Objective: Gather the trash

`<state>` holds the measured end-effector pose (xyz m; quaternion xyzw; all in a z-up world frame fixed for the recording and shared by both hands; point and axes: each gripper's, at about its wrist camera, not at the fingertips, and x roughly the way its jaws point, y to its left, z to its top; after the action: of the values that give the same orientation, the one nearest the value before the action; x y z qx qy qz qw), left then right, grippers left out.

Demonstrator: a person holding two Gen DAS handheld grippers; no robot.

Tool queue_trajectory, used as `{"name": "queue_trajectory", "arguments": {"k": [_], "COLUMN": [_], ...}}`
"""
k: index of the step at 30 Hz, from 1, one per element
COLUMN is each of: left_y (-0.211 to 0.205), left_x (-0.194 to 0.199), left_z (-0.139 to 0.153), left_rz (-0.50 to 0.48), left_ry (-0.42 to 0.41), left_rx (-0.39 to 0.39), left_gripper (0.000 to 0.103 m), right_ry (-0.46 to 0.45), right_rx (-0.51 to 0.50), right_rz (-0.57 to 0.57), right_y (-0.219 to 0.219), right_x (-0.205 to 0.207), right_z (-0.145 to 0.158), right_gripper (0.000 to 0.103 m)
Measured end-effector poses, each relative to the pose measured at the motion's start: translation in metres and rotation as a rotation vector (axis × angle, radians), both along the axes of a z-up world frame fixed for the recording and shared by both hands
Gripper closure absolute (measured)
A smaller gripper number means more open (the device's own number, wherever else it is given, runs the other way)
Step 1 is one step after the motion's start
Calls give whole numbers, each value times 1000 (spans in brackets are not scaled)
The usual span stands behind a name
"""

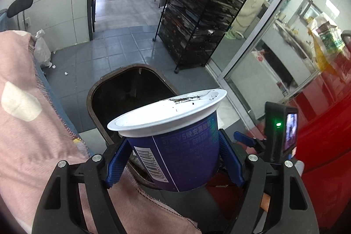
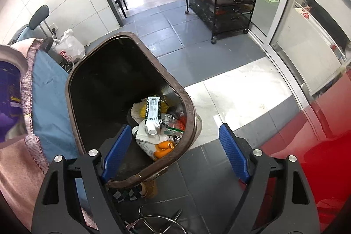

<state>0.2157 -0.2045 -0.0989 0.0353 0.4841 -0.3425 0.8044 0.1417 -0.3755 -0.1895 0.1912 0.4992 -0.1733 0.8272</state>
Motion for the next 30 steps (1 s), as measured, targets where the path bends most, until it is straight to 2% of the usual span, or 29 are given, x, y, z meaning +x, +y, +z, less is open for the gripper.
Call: {"name": "queue_trajectory", "arguments": {"k": [3,5,7,14,24,28,30], "left_y": [-4,-4,-4,3,32,54,66], "left_x": [1,1,-1,-9,-39,-56,-64], "left_z": [-8,-11,-11,2,36,50,57], "left_rz": [-11,-15,-12,-11,15,45,68], "left_ry": [17,23,8,-39,-190,-262,-308], "left_rx": [26,32,32,5,-36,-44,-50], "left_gripper": [28,23,15,10,6,6,6], "right_ry": [2,3,3,2,-31,-83,-114], "right_rx": [1,3,3,2,-28,-29,-54], "right_rz": [-3,-4,-7,-24,-6,20,29], "right_y": [-1,-1,-2,-4,12,26,36], "right_x": [0,0,0,-3,-5,-7,-10], "right_z": [-1,-1,-1,0,17,33,43], "right_gripper": [22,22,21,21,18,17,12]}}
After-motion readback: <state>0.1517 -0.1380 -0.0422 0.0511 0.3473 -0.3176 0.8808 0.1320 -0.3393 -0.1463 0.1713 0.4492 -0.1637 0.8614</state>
